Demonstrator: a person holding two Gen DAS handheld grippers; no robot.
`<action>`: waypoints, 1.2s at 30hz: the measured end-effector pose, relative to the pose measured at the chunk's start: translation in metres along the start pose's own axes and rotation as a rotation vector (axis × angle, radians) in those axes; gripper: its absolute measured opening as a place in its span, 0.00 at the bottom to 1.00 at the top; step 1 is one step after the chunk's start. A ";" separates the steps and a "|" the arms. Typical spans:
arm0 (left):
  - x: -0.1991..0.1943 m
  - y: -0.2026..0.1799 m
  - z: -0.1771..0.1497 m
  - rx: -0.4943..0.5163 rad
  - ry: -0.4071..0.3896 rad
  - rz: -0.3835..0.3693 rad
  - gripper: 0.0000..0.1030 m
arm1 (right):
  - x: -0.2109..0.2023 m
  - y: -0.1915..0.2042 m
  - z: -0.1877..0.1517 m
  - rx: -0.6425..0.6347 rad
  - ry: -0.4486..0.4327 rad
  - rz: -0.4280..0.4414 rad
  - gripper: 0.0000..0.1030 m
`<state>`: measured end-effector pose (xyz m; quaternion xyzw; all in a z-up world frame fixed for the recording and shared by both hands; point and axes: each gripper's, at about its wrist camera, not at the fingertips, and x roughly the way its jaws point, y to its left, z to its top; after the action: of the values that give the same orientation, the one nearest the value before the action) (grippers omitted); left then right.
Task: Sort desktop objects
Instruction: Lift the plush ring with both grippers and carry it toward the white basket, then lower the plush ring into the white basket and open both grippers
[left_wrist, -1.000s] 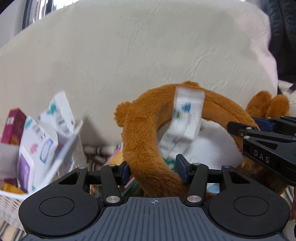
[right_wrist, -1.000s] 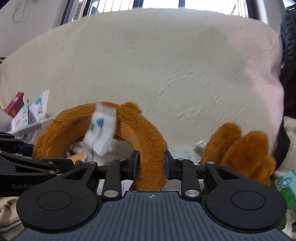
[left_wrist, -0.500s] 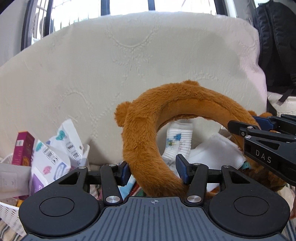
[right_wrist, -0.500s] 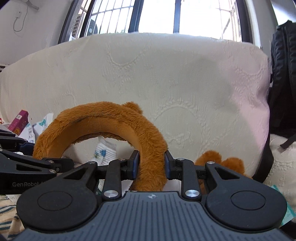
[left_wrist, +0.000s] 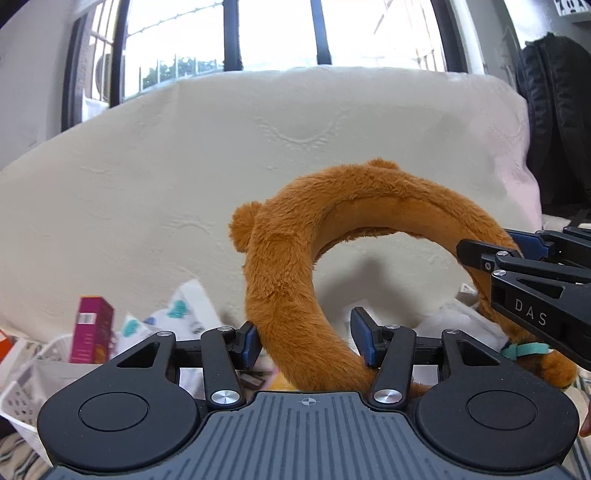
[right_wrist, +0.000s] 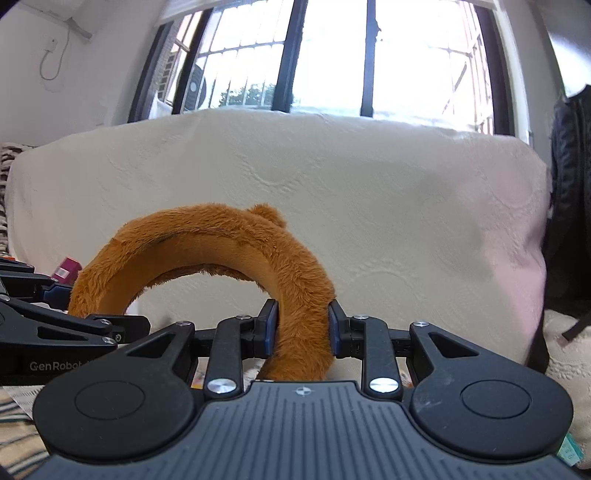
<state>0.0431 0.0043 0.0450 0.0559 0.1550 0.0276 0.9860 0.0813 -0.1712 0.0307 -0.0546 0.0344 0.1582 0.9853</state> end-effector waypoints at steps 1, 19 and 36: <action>-0.002 0.005 0.001 -0.001 -0.001 0.005 0.50 | 0.000 0.005 0.002 -0.001 -0.003 0.008 0.30; -0.057 0.174 0.000 -0.032 0.028 0.207 0.50 | 0.020 0.164 0.039 0.022 -0.042 0.239 0.30; -0.020 0.244 -0.042 -0.098 0.178 0.153 0.52 | 0.067 0.222 0.001 0.004 0.113 0.260 0.30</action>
<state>0.0024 0.2498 0.0401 0.0165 0.2354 0.1151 0.9649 0.0745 0.0588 0.0041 -0.0566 0.0968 0.2813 0.9531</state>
